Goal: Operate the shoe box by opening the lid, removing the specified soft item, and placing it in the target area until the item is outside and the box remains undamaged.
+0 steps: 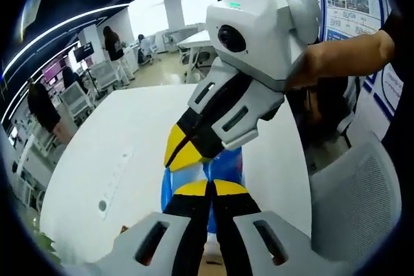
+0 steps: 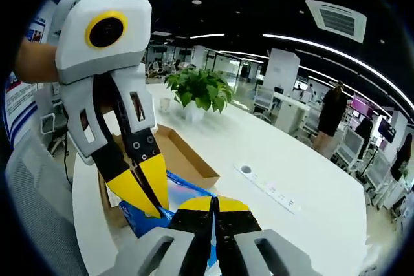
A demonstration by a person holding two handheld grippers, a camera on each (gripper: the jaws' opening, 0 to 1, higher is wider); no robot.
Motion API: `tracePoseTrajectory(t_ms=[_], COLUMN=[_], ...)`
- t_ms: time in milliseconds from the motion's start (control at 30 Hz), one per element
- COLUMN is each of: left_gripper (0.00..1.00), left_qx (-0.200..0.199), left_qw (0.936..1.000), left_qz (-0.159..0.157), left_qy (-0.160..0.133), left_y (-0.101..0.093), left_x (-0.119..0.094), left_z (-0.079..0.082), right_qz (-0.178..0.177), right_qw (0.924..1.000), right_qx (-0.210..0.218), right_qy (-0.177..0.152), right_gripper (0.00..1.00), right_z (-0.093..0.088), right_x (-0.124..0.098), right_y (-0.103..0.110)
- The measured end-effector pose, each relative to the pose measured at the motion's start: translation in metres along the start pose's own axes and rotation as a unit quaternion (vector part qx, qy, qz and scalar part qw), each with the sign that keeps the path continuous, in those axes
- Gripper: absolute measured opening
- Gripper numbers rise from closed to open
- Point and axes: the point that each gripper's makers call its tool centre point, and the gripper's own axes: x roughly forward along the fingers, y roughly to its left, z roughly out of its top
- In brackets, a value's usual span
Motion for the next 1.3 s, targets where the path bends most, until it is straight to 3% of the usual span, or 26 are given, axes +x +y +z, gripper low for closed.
tracePoseTrajectory(t_ms=[500, 1300], left_gripper=[0.00, 0.00], left_qx=[0.012, 0.030], left_qw=[0.9996, 0.9973], left_qz=[-0.028, -0.067], left_qy=[0.001, 0.007], left_y=[-0.011, -0.034], left_x=[0.050, 0.130], left_z=[0.024, 0.043], right_qz=[-0.027, -0.061], right_qw=[0.9991, 0.9947], right_qx=[0.030, 0.075], right_qy=[0.011, 0.035], right_gripper=[0.00, 0.00], right_z=[-0.041, -0.114], right_x=[-0.025, -0.056], right_y=[-0.034, -0.072])
